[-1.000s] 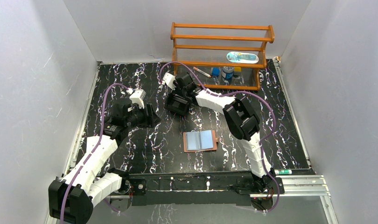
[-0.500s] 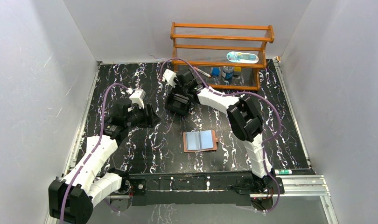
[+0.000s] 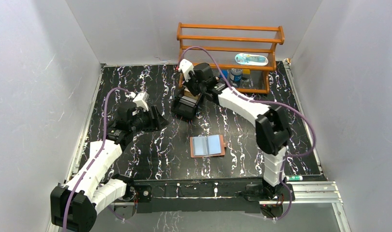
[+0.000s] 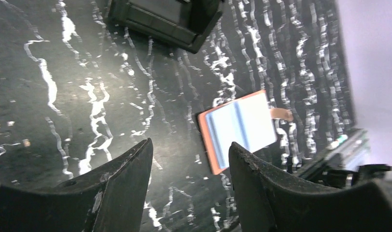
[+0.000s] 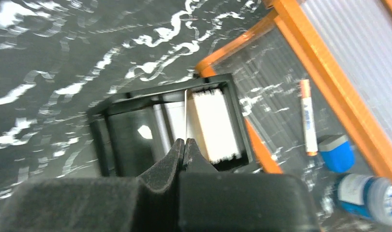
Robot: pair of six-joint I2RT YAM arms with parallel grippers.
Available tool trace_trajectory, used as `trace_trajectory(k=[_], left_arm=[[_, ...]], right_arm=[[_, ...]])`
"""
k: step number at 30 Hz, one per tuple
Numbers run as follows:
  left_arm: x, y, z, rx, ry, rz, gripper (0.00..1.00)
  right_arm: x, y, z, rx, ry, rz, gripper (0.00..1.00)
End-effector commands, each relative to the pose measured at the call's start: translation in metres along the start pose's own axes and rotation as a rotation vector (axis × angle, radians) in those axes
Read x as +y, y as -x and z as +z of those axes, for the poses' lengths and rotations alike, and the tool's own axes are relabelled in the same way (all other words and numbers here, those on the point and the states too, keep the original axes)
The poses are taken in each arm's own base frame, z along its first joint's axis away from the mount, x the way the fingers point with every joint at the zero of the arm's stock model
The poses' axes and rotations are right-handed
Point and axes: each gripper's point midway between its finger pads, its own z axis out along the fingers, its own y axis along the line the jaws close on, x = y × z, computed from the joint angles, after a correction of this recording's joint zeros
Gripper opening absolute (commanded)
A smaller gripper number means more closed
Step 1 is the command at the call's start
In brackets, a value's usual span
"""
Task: Put the credit cards into the card holder
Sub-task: Pick up the credit card from the storage box.
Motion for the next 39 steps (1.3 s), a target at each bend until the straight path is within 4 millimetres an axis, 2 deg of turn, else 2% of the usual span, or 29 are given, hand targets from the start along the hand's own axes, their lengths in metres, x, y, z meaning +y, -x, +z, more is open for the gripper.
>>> trace_trajectory(k=[1, 2, 4, 8, 12, 14, 17, 22, 27, 31, 33, 39], left_arm=[[-0.039, 0.015, -0.007, -0.041, -0.164, -0.177, 0.58], [-0.049, 0.018, -0.008, -0.045, -0.209, -0.227, 0.58], [-0.066, 0.025, -0.012, -0.059, -0.306, -0.292, 0.58], [-0.092, 0.044, -0.023, -0.124, -0.46, -0.374, 0.58], [-0.105, 0.064, -0.034, -0.202, -0.542, -0.402, 0.57], [-0.113, 0.072, -0.039, -0.226, -0.592, -0.409, 0.57], [-0.124, 0.08, -0.045, -0.241, -0.664, -0.401, 0.58], [-0.129, 0.077, -0.039, -0.189, -0.698, -0.37, 0.58], [-0.135, 0.077, -0.04, -0.191, -0.724, -0.367, 0.49], [-0.136, 0.076, -0.037, -0.183, -0.725, -0.365, 0.47], [-0.136, 0.073, -0.034, -0.171, -0.725, -0.367, 0.43], [-0.143, 0.07, -0.032, -0.164, -0.746, -0.353, 0.2]], right_arm=[[0.03, 0.052, -0.06, -0.192, 0.162, 0.284, 0.0], [0.036, 0.066, -0.081, -0.251, 0.199, 0.341, 0.0], [0.051, 0.075, -0.108, -0.328, 0.276, 0.471, 0.0], [0.068, 0.085, -0.16, -0.477, 0.386, 0.71, 0.0], [0.078, 0.09, -0.204, -0.612, 0.497, 0.911, 0.0], [0.082, 0.087, -0.214, -0.631, 0.526, 0.968, 0.0], [0.085, 0.087, -0.224, -0.627, 0.568, 1.031, 0.0], [0.09, 0.089, -0.233, -0.639, 0.623, 1.078, 0.0], [0.092, 0.085, -0.23, -0.628, 0.63, 1.107, 0.0], [0.097, 0.08, -0.226, -0.591, 0.642, 1.124, 0.0], [0.099, 0.078, -0.225, -0.583, 0.648, 1.131, 0.0], [0.101, 0.07, -0.221, -0.55, 0.636, 1.144, 0.0]])
